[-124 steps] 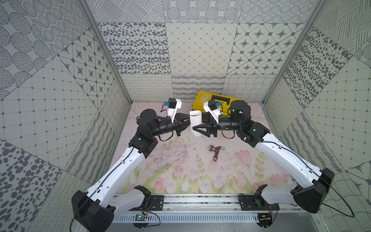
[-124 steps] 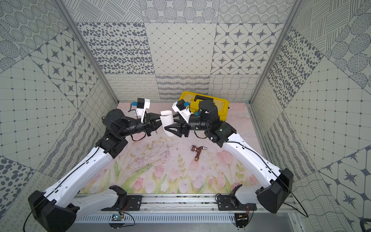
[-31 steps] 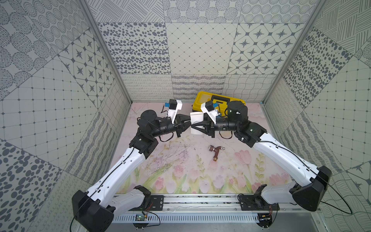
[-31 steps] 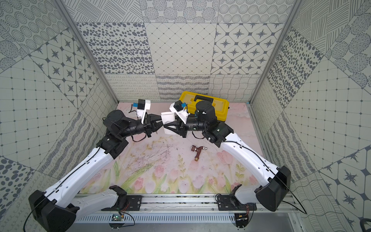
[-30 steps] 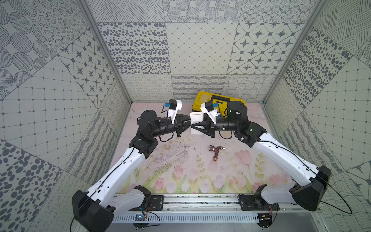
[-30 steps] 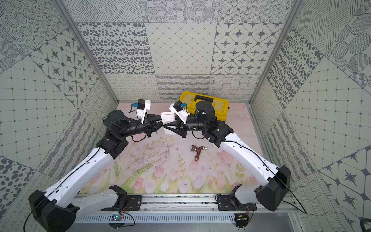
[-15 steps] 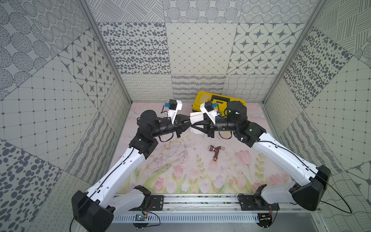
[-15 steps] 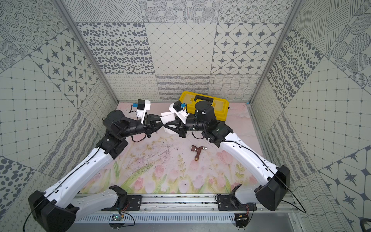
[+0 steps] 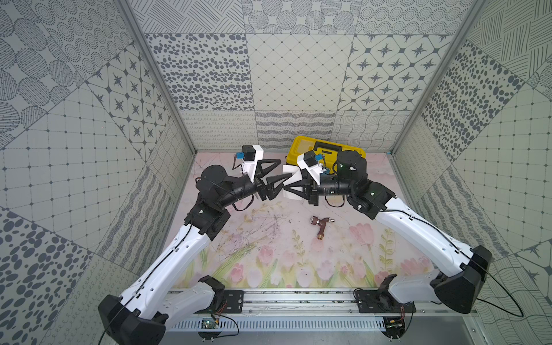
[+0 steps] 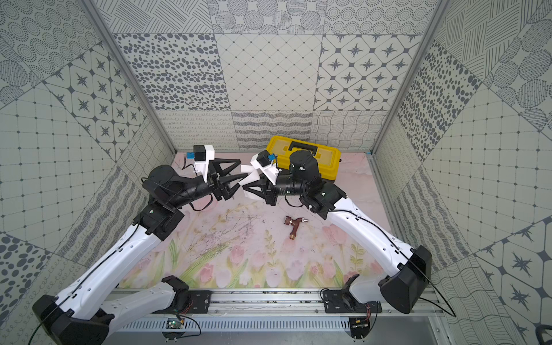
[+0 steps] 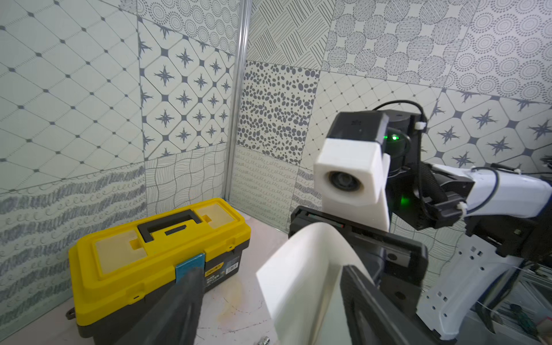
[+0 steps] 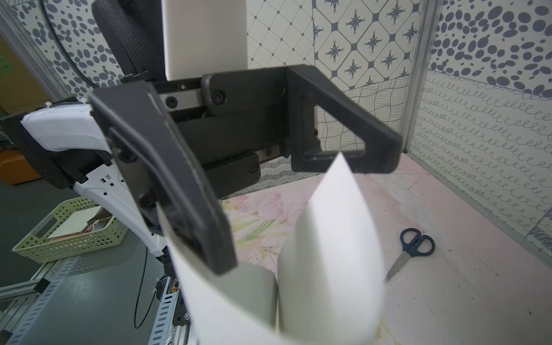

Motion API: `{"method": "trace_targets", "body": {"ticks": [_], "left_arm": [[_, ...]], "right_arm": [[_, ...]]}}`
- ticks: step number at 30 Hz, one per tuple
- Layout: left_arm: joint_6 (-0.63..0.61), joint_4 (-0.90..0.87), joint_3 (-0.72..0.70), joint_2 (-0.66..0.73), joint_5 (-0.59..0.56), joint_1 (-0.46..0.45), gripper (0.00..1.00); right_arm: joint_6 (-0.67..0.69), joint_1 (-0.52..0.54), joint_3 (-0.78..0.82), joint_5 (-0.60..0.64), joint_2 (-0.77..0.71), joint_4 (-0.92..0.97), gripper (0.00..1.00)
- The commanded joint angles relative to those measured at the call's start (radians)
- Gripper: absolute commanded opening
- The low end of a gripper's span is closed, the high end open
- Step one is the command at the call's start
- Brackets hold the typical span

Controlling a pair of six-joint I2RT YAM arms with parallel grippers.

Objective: Fold the square paper along the opposite sides
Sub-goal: Fold the paper.

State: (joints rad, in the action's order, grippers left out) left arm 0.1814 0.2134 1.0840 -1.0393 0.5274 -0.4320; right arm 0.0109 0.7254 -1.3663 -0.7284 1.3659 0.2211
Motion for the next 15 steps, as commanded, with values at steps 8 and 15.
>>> {"method": "trace_targets", "body": {"ticks": [8,15], "left_arm": [[-0.104,0.032,-0.13,0.208,-0.201,-0.001,0.92],[-0.056,-0.032,-0.132,0.185,0.115,0.0,0.98]], "right_arm": [[0.002,0.003,-0.036,0.034,-0.033,-0.028,0.12],[-0.035,-0.009,-0.117,0.027,-0.055,-0.028,0.12]]}}
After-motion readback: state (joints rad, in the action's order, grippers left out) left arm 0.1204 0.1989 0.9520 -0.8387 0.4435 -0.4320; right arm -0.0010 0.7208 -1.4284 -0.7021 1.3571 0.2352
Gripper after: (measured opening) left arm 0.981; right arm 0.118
